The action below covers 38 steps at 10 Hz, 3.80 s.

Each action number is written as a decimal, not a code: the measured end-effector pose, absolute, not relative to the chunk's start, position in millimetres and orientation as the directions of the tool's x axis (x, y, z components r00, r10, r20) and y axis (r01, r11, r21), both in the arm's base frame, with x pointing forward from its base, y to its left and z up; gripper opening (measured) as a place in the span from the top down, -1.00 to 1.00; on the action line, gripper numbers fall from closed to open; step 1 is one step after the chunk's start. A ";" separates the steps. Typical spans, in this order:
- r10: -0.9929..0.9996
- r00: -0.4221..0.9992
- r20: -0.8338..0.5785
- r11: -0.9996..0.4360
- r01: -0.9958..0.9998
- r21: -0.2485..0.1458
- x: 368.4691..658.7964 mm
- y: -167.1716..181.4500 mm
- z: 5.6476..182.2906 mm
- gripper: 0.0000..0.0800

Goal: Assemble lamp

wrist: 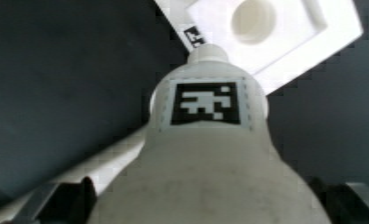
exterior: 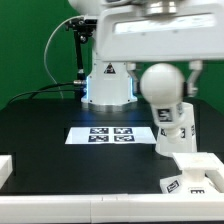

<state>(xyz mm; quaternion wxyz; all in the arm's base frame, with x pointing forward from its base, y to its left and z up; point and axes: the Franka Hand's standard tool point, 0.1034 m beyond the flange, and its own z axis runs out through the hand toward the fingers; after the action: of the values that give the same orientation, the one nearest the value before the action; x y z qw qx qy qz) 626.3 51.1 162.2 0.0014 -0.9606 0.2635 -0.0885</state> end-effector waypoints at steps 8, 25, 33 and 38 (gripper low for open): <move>-0.177 0.947 0.269 -0.976 -0.205 0.079 624.9 89.8 152.1 -0.44; -0.102 0.946 0.307 -0.990 -0.128 0.066 626.1 92.3 129.0 -0.44; -0.090 0.944 0.316 -0.991 -0.117 0.066 625.4 99.4 114.8 -0.44; -0.115 0.959 0.259 -0.990 -0.132 0.051 624.3 94.8 119.4 -0.75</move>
Offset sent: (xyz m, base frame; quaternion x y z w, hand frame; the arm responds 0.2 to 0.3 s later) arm 0.0000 0.0000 0.0000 0.0000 0.0000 0.0000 1.0000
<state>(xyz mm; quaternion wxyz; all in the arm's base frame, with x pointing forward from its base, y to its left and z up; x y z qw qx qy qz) 624.3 94.8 119.4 -0.0338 -0.9891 0.0625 -0.1288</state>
